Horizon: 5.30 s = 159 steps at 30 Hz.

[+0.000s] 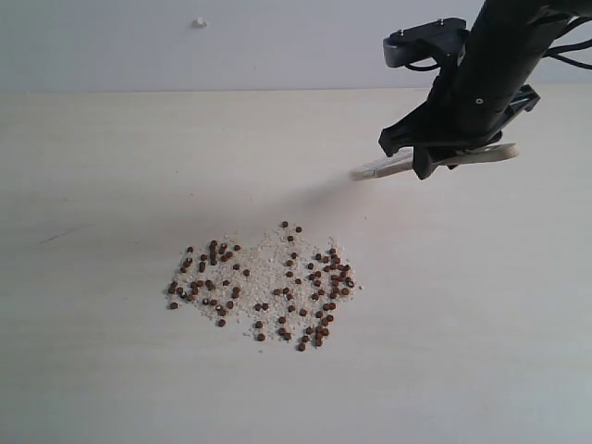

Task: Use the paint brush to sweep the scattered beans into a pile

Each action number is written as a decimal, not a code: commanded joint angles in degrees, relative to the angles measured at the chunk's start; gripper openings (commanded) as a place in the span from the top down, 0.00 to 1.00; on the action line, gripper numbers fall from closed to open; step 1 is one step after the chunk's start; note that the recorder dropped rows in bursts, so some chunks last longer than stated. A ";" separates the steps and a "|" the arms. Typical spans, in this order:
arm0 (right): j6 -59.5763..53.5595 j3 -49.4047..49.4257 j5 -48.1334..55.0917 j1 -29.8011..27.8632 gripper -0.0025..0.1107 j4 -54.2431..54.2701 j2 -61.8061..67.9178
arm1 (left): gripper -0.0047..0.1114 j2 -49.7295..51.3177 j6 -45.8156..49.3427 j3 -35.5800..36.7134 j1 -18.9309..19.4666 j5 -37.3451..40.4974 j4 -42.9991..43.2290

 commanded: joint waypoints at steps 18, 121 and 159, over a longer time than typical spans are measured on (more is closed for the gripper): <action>-11.87 -22.87 18.64 0.05 0.98 14.80 -1.60 | 0.52 36.75 -9.23 -23.88 -0.26 -46.02 53.41; -12.11 -22.07 -6.72 0.05 0.36 4.51 -15.57 | 0.96 106.18 -37.69 -69.21 -20.31 -38.40 78.69; -112.02 -11.33 7.20 -0.70 0.40 100.49 10.13 | 0.96 107.23 -48.41 -68.68 -3.12 -67.69 85.31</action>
